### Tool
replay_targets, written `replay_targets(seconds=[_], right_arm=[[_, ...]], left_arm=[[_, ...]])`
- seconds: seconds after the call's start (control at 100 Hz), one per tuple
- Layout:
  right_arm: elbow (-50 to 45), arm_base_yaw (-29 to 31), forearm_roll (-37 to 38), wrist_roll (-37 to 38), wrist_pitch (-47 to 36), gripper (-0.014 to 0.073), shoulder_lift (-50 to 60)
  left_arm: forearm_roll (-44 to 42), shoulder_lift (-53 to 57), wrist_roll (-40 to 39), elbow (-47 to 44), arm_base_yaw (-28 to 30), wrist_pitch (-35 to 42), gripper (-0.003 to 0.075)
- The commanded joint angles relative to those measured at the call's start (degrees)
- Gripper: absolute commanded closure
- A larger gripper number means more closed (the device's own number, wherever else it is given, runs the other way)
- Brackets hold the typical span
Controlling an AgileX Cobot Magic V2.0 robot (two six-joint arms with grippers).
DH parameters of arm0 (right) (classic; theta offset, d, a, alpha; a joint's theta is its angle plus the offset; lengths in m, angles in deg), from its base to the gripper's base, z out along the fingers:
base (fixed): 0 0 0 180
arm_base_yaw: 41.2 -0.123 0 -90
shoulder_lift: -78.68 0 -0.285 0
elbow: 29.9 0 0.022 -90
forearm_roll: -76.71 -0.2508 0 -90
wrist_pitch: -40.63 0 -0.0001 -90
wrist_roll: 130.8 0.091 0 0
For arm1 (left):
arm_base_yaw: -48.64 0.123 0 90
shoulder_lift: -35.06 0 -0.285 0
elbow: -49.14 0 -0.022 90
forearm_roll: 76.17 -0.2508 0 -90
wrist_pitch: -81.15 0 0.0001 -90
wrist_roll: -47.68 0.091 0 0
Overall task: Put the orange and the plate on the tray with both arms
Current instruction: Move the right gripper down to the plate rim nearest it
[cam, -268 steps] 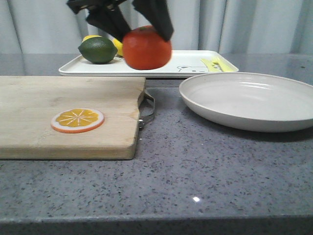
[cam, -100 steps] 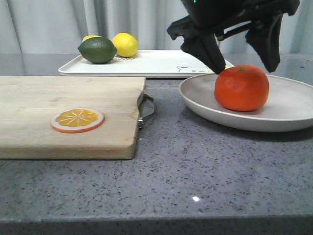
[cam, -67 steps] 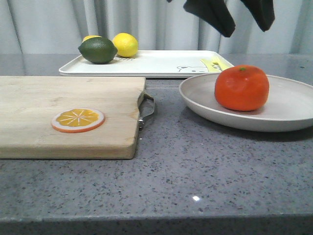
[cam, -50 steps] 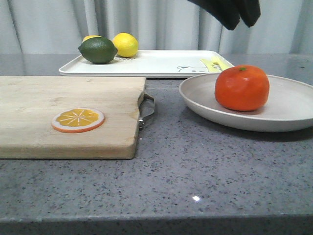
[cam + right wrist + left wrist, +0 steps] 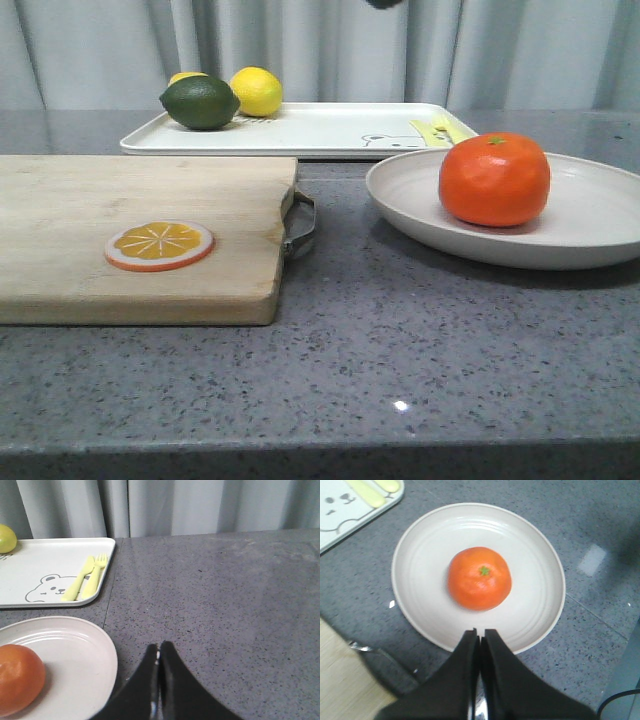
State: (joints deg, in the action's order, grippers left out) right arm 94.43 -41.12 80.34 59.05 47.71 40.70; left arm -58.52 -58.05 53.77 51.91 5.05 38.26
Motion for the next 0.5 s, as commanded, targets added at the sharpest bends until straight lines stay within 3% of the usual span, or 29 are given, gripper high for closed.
replay_targets(seconds=[0.0, 0.23, 0.49], right_arm=[[2.08, 0.11, 0.13, -0.14, -3.21, 0.0651, -0.53], [2.08, 0.04, 0.13, -0.14, 1.21, 0.0651, -0.53], [3.71, -0.08, 0.13, -0.14, 6.62, 0.0651, -0.6]], left_arm=[[0.71, 7.58, -1.26, -4.27, 1.86, 5.6, 0.0738], [0.71, 22.43, -2.63, -19.34, 6.36, 10.34, 0.0739], [0.71, 40.11, -2.76, -35.12, 6.77, 17.14, 0.0739]])
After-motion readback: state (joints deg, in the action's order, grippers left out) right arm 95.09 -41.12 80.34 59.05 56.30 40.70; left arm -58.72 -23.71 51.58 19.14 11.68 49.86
